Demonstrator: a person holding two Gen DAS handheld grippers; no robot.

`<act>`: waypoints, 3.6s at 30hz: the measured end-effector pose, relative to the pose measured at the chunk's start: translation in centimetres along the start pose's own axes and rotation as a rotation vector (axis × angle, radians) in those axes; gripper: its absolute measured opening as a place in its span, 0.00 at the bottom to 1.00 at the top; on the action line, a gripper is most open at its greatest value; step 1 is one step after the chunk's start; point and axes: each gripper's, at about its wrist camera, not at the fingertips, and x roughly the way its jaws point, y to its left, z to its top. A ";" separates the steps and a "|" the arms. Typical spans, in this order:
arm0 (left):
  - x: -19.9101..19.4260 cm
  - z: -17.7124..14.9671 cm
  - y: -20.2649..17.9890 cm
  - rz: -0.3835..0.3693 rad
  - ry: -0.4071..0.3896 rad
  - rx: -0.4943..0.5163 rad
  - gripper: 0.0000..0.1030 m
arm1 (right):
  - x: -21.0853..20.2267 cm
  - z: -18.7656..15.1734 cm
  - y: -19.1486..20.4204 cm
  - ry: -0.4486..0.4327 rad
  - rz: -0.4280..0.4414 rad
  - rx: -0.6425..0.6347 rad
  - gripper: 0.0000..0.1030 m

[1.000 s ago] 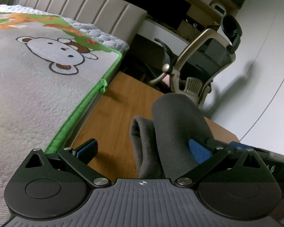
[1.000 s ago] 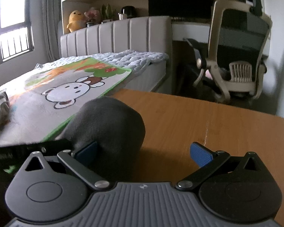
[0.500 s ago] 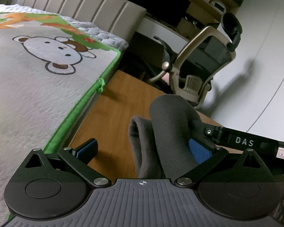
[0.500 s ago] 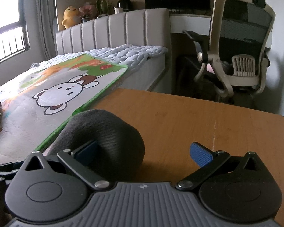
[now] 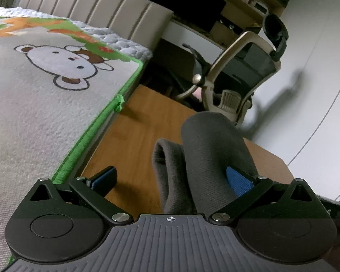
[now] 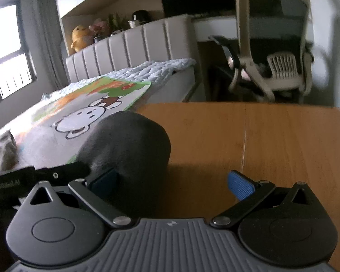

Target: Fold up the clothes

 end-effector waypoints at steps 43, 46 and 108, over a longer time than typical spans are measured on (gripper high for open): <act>-4.0 -1.1 0.0 0.033 -0.069 0.024 1.00 | -0.9 -0.6 0.8 -0.059 -0.045 -0.038 1.00; -6.0 -1.8 0.2 0.048 -0.090 0.017 1.00 | -1.8 -0.4 0.7 -0.073 -0.052 -0.035 1.00; -6.5 -7.6 -6.8 0.367 0.147 0.311 1.00 | -7.4 -6.7 1.4 0.194 -0.190 -0.040 1.00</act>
